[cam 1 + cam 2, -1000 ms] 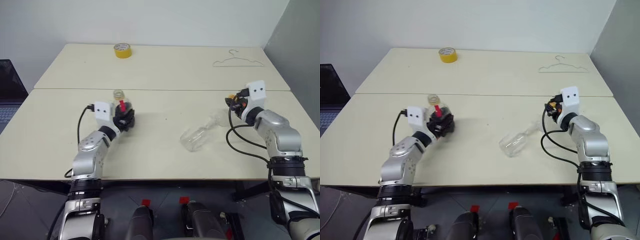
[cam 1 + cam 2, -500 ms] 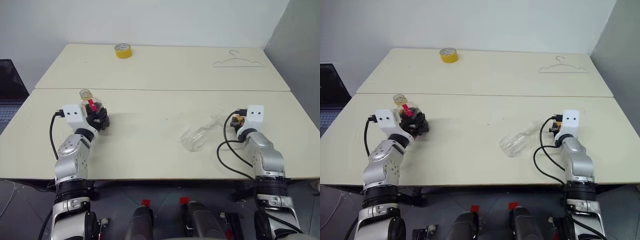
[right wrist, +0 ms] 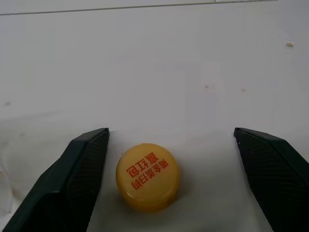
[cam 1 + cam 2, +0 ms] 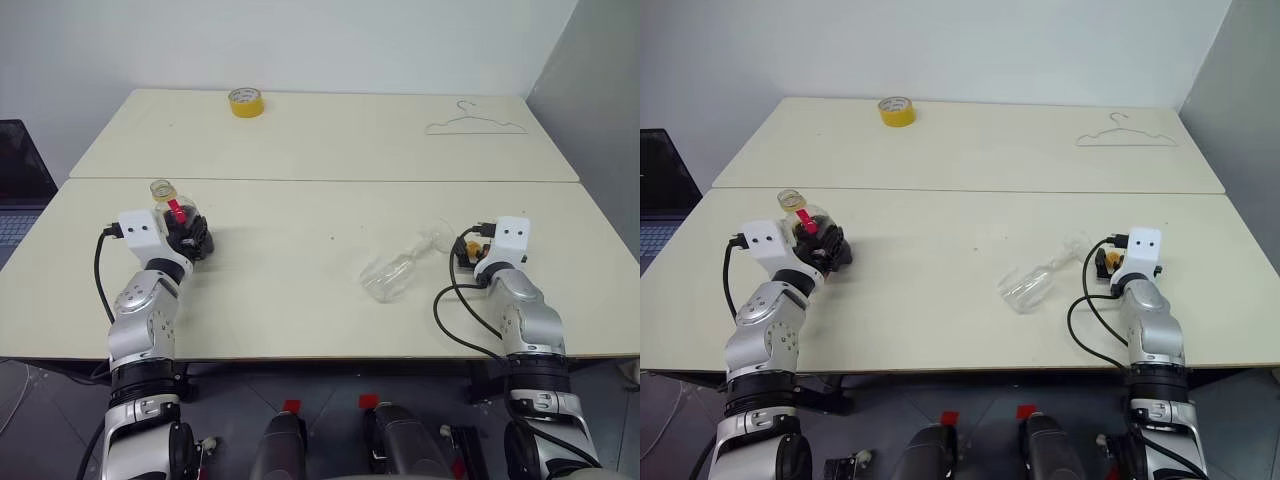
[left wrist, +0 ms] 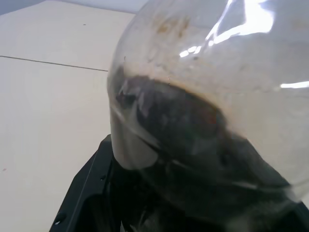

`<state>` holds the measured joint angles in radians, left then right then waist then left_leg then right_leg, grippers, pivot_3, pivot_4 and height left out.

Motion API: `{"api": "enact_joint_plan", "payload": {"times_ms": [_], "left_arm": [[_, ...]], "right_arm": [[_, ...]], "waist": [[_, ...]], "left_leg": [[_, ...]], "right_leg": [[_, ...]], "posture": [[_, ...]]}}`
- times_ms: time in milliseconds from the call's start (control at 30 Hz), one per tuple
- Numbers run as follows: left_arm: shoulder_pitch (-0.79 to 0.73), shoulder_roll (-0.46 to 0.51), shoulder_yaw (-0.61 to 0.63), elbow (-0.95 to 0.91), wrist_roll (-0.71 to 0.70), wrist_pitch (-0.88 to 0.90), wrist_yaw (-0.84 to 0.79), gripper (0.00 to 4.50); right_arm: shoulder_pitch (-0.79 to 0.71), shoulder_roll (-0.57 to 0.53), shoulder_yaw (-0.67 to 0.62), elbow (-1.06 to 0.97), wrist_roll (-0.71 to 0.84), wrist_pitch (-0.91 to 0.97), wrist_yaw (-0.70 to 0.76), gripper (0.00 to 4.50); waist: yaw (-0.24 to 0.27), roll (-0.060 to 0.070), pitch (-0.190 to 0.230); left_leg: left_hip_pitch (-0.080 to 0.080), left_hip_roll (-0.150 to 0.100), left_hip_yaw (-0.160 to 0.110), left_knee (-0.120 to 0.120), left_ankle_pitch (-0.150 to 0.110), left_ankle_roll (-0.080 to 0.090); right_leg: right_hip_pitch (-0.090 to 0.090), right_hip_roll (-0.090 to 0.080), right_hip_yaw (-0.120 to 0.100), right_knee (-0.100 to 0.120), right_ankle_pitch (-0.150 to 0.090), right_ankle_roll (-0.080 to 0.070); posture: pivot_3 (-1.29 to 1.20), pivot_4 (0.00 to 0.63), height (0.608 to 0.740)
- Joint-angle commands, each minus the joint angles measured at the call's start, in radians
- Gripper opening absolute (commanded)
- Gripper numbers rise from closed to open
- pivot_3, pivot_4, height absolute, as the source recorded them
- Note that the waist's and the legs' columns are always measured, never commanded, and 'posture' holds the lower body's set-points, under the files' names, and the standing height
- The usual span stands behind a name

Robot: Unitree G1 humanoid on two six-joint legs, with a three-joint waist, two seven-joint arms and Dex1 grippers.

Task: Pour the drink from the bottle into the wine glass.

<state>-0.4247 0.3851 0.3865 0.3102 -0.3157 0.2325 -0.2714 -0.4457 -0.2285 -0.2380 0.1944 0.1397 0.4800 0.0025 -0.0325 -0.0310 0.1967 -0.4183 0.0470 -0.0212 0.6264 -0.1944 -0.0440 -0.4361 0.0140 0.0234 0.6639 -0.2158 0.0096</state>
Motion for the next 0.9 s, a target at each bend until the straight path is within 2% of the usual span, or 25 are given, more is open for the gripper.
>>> {"api": "enact_joint_plan", "payload": {"times_ms": [33, 100, 233, 567, 900], "left_arm": [[-0.005, 0.004, 0.020, -0.002, -0.017, -0.012, 0.010, 2.77], [-0.005, 0.003, 0.022, -0.001, -0.017, -0.013, 0.014, 3.23], [0.000, 0.001, 0.023, 0.001, -0.017, -0.014, 0.015, 4.48], [0.013, 0.026, 0.020, -0.030, -0.017, 0.002, -0.015, 4.48], [0.049, 0.065, 0.025, -0.128, -0.024, 0.053, -0.042, 4.48]], "right_arm": [[-0.021, -0.010, -0.003, -0.031, 0.010, -0.043, 0.023, 4.49], [-0.021, -0.011, 0.007, -0.038, 0.009, -0.045, 0.037, 4.50], [-0.029, 0.003, 0.015, -0.046, 0.013, -0.041, 0.042, 4.50], [-0.050, -0.008, 0.040, -0.060, -0.001, -0.036, 0.066, 4.50], [-0.064, -0.083, 0.128, -0.108, -0.107, -0.033, 0.064, 4.50]], "waist": [[0.000, 0.000, 0.000], [0.000, 0.000, 0.000], [0.000, 0.000, 0.000], [0.000, 0.000, 0.000], [0.001, 0.000, 0.000]], "left_leg": [[0.000, 0.000, 0.000, 0.000, 0.000, 0.000], [0.000, 0.000, 0.000, 0.000, 0.000, 0.000], [0.000, 0.000, 0.000, 0.000, 0.000, 0.000], [0.000, 0.000, 0.001, 0.000, 0.000, 0.000], [0.000, 0.000, 0.001, 0.000, 0.000, 0.000]], "right_leg": [[0.000, 0.000, 0.000, 0.000, 0.000, 0.000], [0.000, 0.000, 0.000, 0.000, 0.000, 0.000], [0.000, 0.000, 0.000, 0.000, 0.000, 0.000], [0.000, 0.000, 0.000, 0.000, 0.000, 0.000], [0.000, 0.000, 0.001, 0.000, 0.000, 0.000]], "posture": [[0.00, 0.150, 0.740], [0.00, 0.150, 0.740], [0.00, 0.150, 0.740], [0.00, 0.150, 0.740], [0.00, 0.150, 0.740]]}}
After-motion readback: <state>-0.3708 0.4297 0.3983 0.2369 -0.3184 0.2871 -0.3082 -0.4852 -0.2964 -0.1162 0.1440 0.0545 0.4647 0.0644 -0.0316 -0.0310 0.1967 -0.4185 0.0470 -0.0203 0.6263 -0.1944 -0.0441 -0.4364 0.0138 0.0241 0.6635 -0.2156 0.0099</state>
